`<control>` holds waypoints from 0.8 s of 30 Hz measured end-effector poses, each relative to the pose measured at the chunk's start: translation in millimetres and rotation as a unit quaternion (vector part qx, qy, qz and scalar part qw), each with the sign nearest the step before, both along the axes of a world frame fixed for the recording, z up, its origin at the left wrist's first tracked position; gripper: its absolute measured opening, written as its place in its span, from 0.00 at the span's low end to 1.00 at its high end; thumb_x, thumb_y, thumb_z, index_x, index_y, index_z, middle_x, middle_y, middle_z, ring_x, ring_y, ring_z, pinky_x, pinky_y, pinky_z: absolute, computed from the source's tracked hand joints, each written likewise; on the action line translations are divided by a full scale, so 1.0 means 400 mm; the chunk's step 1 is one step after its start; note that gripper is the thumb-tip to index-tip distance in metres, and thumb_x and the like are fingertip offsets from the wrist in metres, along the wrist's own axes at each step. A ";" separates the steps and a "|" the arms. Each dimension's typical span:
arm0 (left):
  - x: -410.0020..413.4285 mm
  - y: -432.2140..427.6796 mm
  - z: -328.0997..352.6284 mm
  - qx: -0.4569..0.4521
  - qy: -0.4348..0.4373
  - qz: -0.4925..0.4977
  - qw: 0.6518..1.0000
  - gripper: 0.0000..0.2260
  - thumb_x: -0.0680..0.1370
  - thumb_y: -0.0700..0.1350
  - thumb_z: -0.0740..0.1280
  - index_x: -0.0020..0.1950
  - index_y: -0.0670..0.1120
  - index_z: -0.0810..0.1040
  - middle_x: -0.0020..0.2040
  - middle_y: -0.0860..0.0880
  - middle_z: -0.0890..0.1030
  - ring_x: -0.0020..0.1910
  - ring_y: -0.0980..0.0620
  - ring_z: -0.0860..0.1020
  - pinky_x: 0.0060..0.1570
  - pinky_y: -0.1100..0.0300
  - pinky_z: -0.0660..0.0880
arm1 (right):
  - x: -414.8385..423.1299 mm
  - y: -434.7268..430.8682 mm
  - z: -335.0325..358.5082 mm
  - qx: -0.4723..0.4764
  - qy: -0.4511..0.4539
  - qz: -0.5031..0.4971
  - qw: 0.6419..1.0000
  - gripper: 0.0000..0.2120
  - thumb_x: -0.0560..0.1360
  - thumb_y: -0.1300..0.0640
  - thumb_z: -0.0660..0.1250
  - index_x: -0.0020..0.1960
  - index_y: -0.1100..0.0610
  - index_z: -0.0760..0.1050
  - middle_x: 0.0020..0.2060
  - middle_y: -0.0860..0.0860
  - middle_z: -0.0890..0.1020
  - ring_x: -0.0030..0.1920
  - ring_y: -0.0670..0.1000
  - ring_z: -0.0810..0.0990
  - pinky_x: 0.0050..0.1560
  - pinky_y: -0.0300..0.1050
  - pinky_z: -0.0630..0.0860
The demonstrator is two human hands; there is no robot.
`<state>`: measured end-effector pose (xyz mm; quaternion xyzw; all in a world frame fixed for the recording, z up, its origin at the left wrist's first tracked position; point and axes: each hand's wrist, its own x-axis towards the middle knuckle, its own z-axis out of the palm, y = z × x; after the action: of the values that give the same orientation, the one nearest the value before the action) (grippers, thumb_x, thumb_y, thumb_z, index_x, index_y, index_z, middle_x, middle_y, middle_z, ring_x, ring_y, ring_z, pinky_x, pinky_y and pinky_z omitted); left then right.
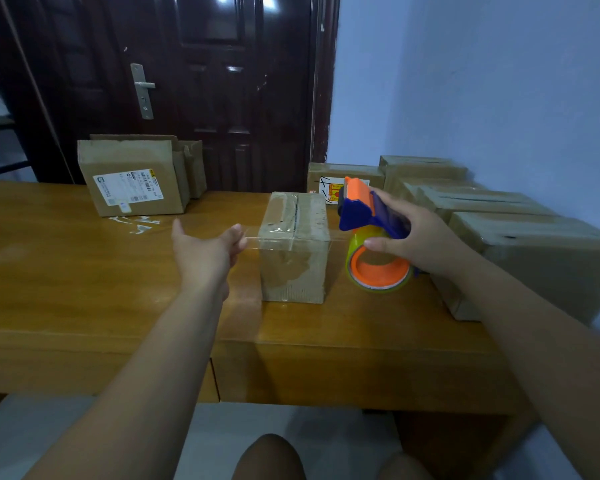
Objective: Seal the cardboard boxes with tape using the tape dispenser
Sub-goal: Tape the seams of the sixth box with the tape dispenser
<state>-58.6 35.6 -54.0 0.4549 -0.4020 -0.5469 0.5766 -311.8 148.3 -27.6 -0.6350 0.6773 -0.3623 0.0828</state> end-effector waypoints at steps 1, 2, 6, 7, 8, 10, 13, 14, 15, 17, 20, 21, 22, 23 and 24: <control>0.001 -0.001 -0.001 0.007 0.007 -0.003 1.000 0.43 0.73 0.38 0.72 0.77 0.54 0.48 0.46 0.46 0.83 0.37 0.55 0.82 0.40 0.63 0.75 | -0.003 -0.005 -0.003 0.002 -0.004 0.002 1.000 0.40 0.70 0.45 0.72 0.75 0.42 0.56 0.65 0.37 0.68 0.61 0.40 0.70 0.48 0.24 0.65; 0.002 -0.002 -0.003 0.015 0.014 -0.008 1.000 0.43 0.73 0.38 0.72 0.78 0.53 0.48 0.45 0.46 0.83 0.36 0.56 0.81 0.40 0.63 0.76 | -0.004 -0.009 -0.004 0.005 -0.010 0.007 1.000 0.40 0.69 0.45 0.72 0.76 0.42 0.56 0.66 0.38 0.68 0.62 0.40 0.70 0.49 0.25 0.65; 0.000 -0.006 -0.012 0.056 0.045 -0.038 0.997 0.43 0.73 0.37 0.72 0.78 0.51 0.47 0.42 0.46 0.83 0.32 0.57 0.79 0.41 0.62 0.75 | -0.012 -0.021 -0.026 0.030 -0.017 0.021 0.999 0.41 0.68 0.42 0.70 0.76 0.43 0.55 0.70 0.40 0.66 0.66 0.42 0.69 0.59 0.34 0.69; -0.002 -0.007 -0.014 0.065 0.051 -0.044 0.996 0.43 0.73 0.37 0.72 0.78 0.50 0.46 0.42 0.46 0.83 0.32 0.57 0.79 0.41 0.62 0.74 | -0.013 -0.023 -0.032 0.034 -0.024 0.028 0.999 0.42 0.67 0.40 0.70 0.76 0.44 0.55 0.71 0.41 0.66 0.68 0.43 0.68 0.63 0.38 0.69; -0.004 -0.008 -0.015 0.071 0.054 -0.048 0.995 0.43 0.73 0.36 0.72 0.78 0.50 0.46 0.42 0.46 0.83 0.32 0.57 0.79 0.41 0.61 0.74 | -0.012 -0.026 -0.037 0.037 -0.032 0.034 0.998 0.43 0.66 0.40 0.70 0.76 0.44 0.55 0.72 0.42 0.65 0.69 0.44 0.67 0.65 0.41 0.68; -0.005 -0.012 -0.022 0.081 0.058 -0.057 0.993 0.43 0.73 0.36 0.72 0.78 0.51 0.47 0.42 0.46 0.83 0.32 0.57 0.80 0.40 0.61 0.75 | -0.005 -0.032 -0.046 0.040 -0.043 0.043 0.997 0.44 0.65 0.39 0.69 0.76 0.43 0.54 0.71 0.40 0.66 0.68 0.44 0.68 0.65 0.43 0.68; -0.008 -0.016 -0.027 0.095 0.058 -0.073 0.991 0.42 0.74 0.36 0.70 0.78 0.52 0.46 0.43 0.46 0.82 0.34 0.57 0.80 0.41 0.61 0.75 | 0.009 -0.046 -0.060 0.050 -0.063 0.058 0.995 0.43 0.65 0.39 0.69 0.75 0.42 0.54 0.67 0.37 0.66 0.68 0.44 0.69 0.67 0.46 0.68; -0.010 -0.016 -0.027 0.098 0.057 -0.075 0.991 0.42 0.74 0.36 0.70 0.78 0.52 0.46 0.42 0.46 0.82 0.34 0.57 0.80 0.41 0.60 0.74 | 0.012 -0.048 -0.066 0.054 -0.077 0.066 0.993 0.43 0.65 0.39 0.69 0.75 0.41 0.54 0.68 0.37 0.66 0.68 0.43 0.69 0.68 0.47 0.69; -0.013 -0.017 -0.028 0.099 0.055 -0.079 0.990 0.41 0.74 0.36 0.69 0.78 0.52 0.46 0.42 0.46 0.82 0.34 0.57 0.80 0.42 0.60 0.74 | 0.014 -0.051 -0.072 0.055 -0.091 0.075 0.992 0.43 0.65 0.39 0.70 0.75 0.40 0.55 0.69 0.37 0.68 0.68 0.43 0.70 0.68 0.49 0.69; -0.020 -0.023 -0.032 0.095 0.045 -0.085 0.991 0.40 0.75 0.36 0.69 0.77 0.52 0.47 0.41 0.46 0.81 0.34 0.57 0.78 0.41 0.61 0.74 | 0.013 -0.053 -0.082 0.059 -0.110 0.081 0.989 0.44 0.65 0.37 0.71 0.76 0.41 0.55 0.69 0.40 0.70 0.67 0.42 0.71 0.68 0.52 0.70; -0.030 -0.025 -0.039 0.080 0.008 -0.088 0.993 0.38 0.75 0.38 0.69 0.77 0.53 0.50 0.46 0.46 0.81 0.40 0.55 0.77 0.43 0.59 0.73 | 0.015 -0.052 -0.087 0.059 -0.114 0.077 0.989 0.44 0.66 0.38 0.71 0.76 0.43 0.55 0.69 0.41 0.71 0.66 0.42 0.72 0.67 0.51 0.71; -0.033 -0.026 -0.045 0.074 -0.012 -0.087 0.993 0.37 0.75 0.40 0.69 0.77 0.54 0.52 0.52 0.45 0.79 0.46 0.53 0.77 0.47 0.57 0.74 | 0.017 -0.052 -0.087 0.057 -0.113 0.073 0.989 0.43 0.66 0.39 0.71 0.76 0.43 0.55 0.68 0.41 0.72 0.66 0.42 0.72 0.67 0.51 0.71; -0.034 -0.025 -0.048 0.071 -0.032 -0.087 0.993 0.36 0.76 0.41 0.69 0.77 0.55 0.53 0.59 0.44 0.77 0.53 0.50 0.76 0.52 0.55 0.74 | 0.019 -0.052 -0.088 0.053 -0.115 0.070 0.989 0.42 0.67 0.40 0.71 0.76 0.42 0.55 0.67 0.40 0.72 0.65 0.42 0.73 0.67 0.50 0.71; -0.033 -0.021 -0.050 0.073 -0.042 -0.094 0.992 0.34 0.76 0.43 0.69 0.76 0.56 0.54 0.65 0.43 0.73 0.58 0.47 0.73 0.55 0.53 0.73 | 0.024 -0.051 -0.089 0.048 -0.118 0.067 0.990 0.42 0.67 0.41 0.71 0.75 0.42 0.55 0.66 0.39 0.72 0.65 0.41 0.73 0.67 0.49 0.71; -0.033 -0.015 -0.051 0.080 -0.038 -0.111 0.990 0.31 0.77 0.43 0.68 0.75 0.56 0.57 0.67 0.43 0.71 0.61 0.46 0.72 0.55 0.53 0.72 | 0.028 -0.050 -0.091 0.043 -0.120 0.063 0.990 0.41 0.67 0.42 0.71 0.75 0.41 0.55 0.65 0.38 0.73 0.65 0.41 0.73 0.67 0.48 0.71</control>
<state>-71.7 29.6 -74.3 0.4723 -0.4265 -0.6205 0.4583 -300.4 128.2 -63.8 -0.6242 0.6358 -0.4007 0.2137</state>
